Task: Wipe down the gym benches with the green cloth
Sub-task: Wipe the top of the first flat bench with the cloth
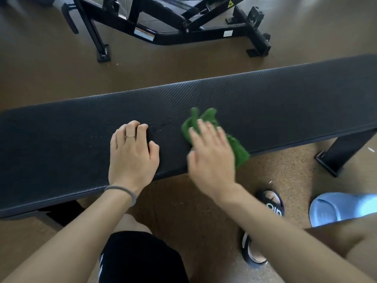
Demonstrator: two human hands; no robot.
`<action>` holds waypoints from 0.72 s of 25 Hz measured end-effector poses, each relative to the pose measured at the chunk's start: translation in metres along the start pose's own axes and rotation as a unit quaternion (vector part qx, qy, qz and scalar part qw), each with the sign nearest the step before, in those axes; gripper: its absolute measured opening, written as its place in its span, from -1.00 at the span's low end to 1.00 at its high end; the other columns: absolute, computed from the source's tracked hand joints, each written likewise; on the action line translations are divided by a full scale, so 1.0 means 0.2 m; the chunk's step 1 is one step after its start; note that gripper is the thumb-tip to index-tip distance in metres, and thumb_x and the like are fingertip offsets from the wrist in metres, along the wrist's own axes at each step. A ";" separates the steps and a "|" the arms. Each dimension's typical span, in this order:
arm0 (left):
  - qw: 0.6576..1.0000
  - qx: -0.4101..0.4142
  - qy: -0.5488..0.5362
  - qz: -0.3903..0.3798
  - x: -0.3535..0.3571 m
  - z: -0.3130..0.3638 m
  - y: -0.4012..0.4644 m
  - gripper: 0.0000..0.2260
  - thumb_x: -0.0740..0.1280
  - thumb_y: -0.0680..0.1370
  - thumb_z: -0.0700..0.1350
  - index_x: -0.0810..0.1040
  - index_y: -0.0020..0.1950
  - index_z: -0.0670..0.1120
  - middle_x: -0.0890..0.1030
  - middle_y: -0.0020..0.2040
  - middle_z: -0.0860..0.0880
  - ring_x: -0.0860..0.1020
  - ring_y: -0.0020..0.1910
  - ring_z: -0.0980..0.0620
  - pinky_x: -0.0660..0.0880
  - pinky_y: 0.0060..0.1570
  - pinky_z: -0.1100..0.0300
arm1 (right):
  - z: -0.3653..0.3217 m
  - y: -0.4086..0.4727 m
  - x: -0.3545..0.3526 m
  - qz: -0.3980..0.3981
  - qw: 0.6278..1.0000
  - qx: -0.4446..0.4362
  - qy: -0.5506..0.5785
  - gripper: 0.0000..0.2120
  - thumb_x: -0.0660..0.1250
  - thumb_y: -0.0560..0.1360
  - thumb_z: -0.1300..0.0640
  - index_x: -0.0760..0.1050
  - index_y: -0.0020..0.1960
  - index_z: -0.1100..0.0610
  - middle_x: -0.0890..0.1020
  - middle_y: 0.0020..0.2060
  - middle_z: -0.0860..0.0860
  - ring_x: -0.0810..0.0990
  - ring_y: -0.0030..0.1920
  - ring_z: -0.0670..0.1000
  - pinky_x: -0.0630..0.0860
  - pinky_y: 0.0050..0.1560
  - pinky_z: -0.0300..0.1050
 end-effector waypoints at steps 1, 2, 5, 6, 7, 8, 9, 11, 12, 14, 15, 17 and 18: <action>1.000 0.005 -0.001 0.001 0.00 0.00 0.00 -0.58 0.09 0.63 -0.01 0.43 0.40 -0.17 0.44 0.38 -0.17 0.39 0.40 -0.25 0.31 0.48 -0.22 | -0.12 -0.01 0.02 -0.023 0.998 -0.048 0.016 -0.48 0.10 0.61 0.04 0.44 0.52 0.15 0.37 0.56 0.15 0.28 0.59 0.13 0.11 0.61 0.12; 1.000 0.007 -0.002 -0.001 0.00 0.00 0.00 -0.57 0.08 0.62 -0.01 0.43 0.40 -0.17 0.44 0.38 -0.17 0.38 0.40 -0.25 0.31 0.48 -0.22 | -0.19 0.00 0.03 -0.043 0.995 -0.087 0.028 -0.48 0.08 0.62 0.02 0.42 0.53 0.14 0.36 0.57 0.13 0.26 0.60 0.12 0.10 0.62 0.12; 1.000 0.009 0.001 0.001 -0.01 0.00 0.01 -0.55 0.05 0.61 0.01 0.43 0.41 -0.16 0.44 0.39 -0.17 0.38 0.41 -0.23 0.30 0.48 -0.21 | -0.16 0.10 0.04 -0.087 0.985 -0.145 0.028 -0.47 0.03 0.66 0.01 0.35 0.59 0.09 0.30 0.60 0.10 0.21 0.62 0.07 0.07 0.63 0.08; 1.000 0.008 0.002 0.002 -0.01 0.00 0.00 -0.55 0.05 0.61 0.01 0.43 0.41 -0.16 0.44 0.39 -0.16 0.38 0.41 -0.23 0.30 0.48 -0.20 | -0.13 0.11 0.04 -0.098 0.983 -0.152 0.024 -0.47 0.02 0.67 0.01 0.31 0.61 0.07 0.27 0.62 0.09 0.18 0.63 0.06 0.05 0.64 0.07; 1.000 0.008 0.003 0.004 -0.01 0.00 0.00 -0.55 0.05 0.61 0.01 0.44 0.40 -0.16 0.44 0.39 -0.16 0.39 0.40 -0.23 0.31 0.48 -0.20 | -0.10 0.12 0.04 -0.108 0.982 -0.154 0.021 -0.47 0.01 0.67 0.00 0.28 0.62 0.06 0.23 0.63 0.08 0.14 0.64 0.05 0.03 0.64 0.07; 1.000 0.010 0.003 0.006 -0.01 0.00 0.00 -0.55 0.06 0.61 0.00 0.44 0.40 -0.17 0.44 0.38 -0.16 0.39 0.40 -0.23 0.32 0.47 -0.20 | -0.08 0.14 0.05 -0.116 0.981 -0.154 0.017 -0.46 -0.01 0.67 0.00 0.24 0.64 0.05 0.20 0.64 0.07 0.11 0.65 0.04 0.00 0.64 0.07; 1.000 0.011 0.002 0.008 -0.01 0.00 0.00 -0.56 0.06 0.61 -0.01 0.45 0.39 -0.17 0.45 0.38 -0.16 0.40 0.39 -0.23 0.32 0.46 -0.20 | -0.08 0.19 0.06 -0.129 0.980 -0.153 0.013 -0.45 -0.02 0.68 -0.01 0.21 0.65 0.03 0.16 0.65 0.06 0.07 0.66 0.03 -0.03 0.65 0.07; 1.000 0.009 -0.003 0.010 0.00 -0.01 0.01 -0.57 0.07 0.61 -0.02 0.45 0.39 -0.17 0.45 0.37 -0.16 0.39 0.39 -0.22 0.32 0.46 -0.20 | -0.08 0.39 0.10 -0.145 0.981 -0.130 0.014 -0.45 -0.03 0.68 -0.02 0.16 0.66 0.01 0.11 0.67 0.05 0.03 0.66 0.02 -0.10 0.65 0.06; 1.000 0.008 -0.002 0.010 0.00 -0.01 0.01 -0.57 0.07 0.61 -0.02 0.45 0.39 -0.17 0.44 0.37 -0.15 0.39 0.39 -0.22 0.32 0.46 -0.19 | -0.07 0.53 0.12 -0.147 0.983 -0.104 0.016 -0.44 -0.03 0.68 -0.02 0.13 0.67 0.00 0.08 0.67 0.05 0.01 0.67 0.02 -0.12 0.65 0.05; 1.000 0.008 0.002 0.014 0.00 -0.01 0.02 -0.56 0.06 0.60 -0.02 0.45 0.39 -0.16 0.45 0.37 -0.14 0.39 0.39 -0.21 0.32 0.46 -0.18 | -0.04 0.75 0.15 -0.162 0.986 -0.044 0.013 -0.43 -0.07 0.69 -0.02 0.06 0.69 0.01 0.02 0.68 0.06 -0.05 0.67 0.03 -0.17 0.65 0.05; 1.000 0.007 0.001 0.017 0.00 -0.01 0.02 -0.56 0.06 0.60 -0.02 0.45 0.39 -0.16 0.45 0.37 -0.14 0.39 0.39 -0.21 0.31 0.46 -0.17 | -0.05 0.80 0.16 -0.164 0.986 -0.020 0.004 -0.43 -0.09 0.69 -0.02 0.03 0.69 0.04 -0.01 0.68 0.07 -0.08 0.67 0.04 -0.18 0.65 0.06; 1.000 0.005 0.004 0.022 0.00 -0.01 0.01 -0.57 0.07 0.60 -0.03 0.45 0.38 -0.16 0.45 0.37 -0.14 0.39 0.39 -0.22 0.31 0.46 -0.17 | -0.13 0.73 0.19 -0.164 0.986 -0.026 -0.010 -0.42 -0.08 0.69 -0.02 0.03 0.69 0.09 -0.01 0.68 0.11 -0.09 0.67 0.08 -0.18 0.65 0.08; 1.000 0.004 0.009 0.023 0.00 -0.01 0.00 -0.59 0.08 0.60 -0.04 0.45 0.38 -0.16 0.46 0.37 -0.14 0.39 0.39 -0.22 0.32 0.45 -0.17 | -0.20 0.65 0.19 -0.161 0.985 -0.057 -0.006 -0.42 -0.07 0.69 -0.01 0.05 0.68 0.10 0.00 0.68 0.12 -0.07 0.67 0.09 -0.17 0.65 0.08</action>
Point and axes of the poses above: each hand's wrist, its own y-axis towards the middle knuckle, its own x-axis out of the palm, z = x × y, the point moved 6 cm from there along y, towards the middle knuckle
